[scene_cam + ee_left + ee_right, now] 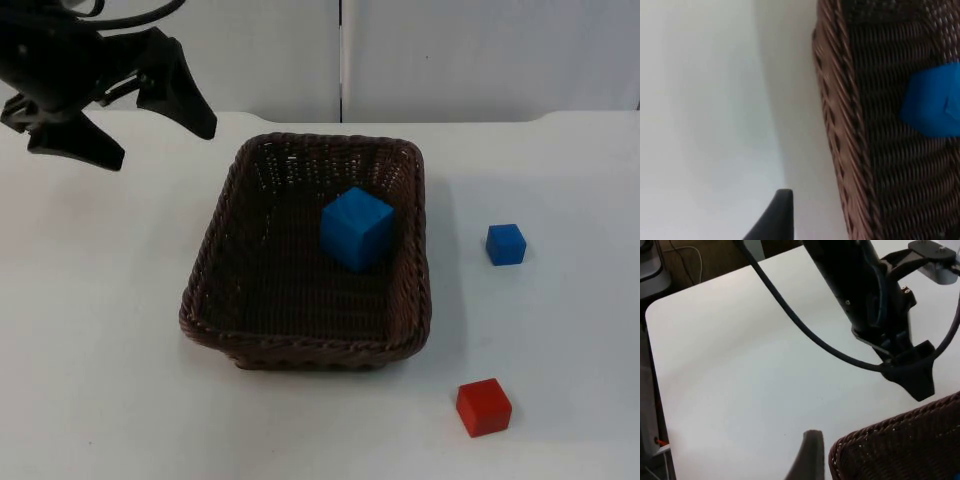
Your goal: Pick up the basket with the left hand and place the largest block into the basket with the right hand.
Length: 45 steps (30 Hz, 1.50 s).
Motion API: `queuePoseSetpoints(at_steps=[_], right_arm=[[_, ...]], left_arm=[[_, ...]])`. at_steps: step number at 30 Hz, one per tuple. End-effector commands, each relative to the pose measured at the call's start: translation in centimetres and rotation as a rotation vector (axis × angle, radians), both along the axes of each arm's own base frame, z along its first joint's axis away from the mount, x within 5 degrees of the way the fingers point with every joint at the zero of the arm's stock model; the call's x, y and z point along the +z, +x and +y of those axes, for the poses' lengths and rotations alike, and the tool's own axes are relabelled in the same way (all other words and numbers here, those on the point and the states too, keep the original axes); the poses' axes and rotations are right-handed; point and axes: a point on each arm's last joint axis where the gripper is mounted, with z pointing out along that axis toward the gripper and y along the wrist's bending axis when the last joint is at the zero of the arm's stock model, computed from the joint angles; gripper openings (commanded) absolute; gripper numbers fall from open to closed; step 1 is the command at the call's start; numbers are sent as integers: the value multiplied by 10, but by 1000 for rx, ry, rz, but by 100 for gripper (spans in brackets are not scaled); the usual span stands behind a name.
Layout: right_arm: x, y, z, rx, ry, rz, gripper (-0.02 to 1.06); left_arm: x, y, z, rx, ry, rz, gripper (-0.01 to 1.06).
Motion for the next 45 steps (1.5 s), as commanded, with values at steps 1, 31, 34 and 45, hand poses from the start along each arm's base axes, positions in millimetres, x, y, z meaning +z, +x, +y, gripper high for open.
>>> queuePoseSetpoints(at_steps=[1, 31, 34, 45], right_arm=[[8, -7, -5, 12, 4, -19, 72], [-42, -90, -95, -125, 85, -62, 72], [-42, -103, -108, -131, 105, -67, 72], [-33, -141, -144, -134, 193, -134, 72]], left_arm=[[9, -8, -1, -31, -3, 21, 105], [71, -143, 13, 73, 70, -275, 105], [87, -163, 14, 75, 66, -351, 105], [134, -217, 13, 58, 26, -553, 105]])
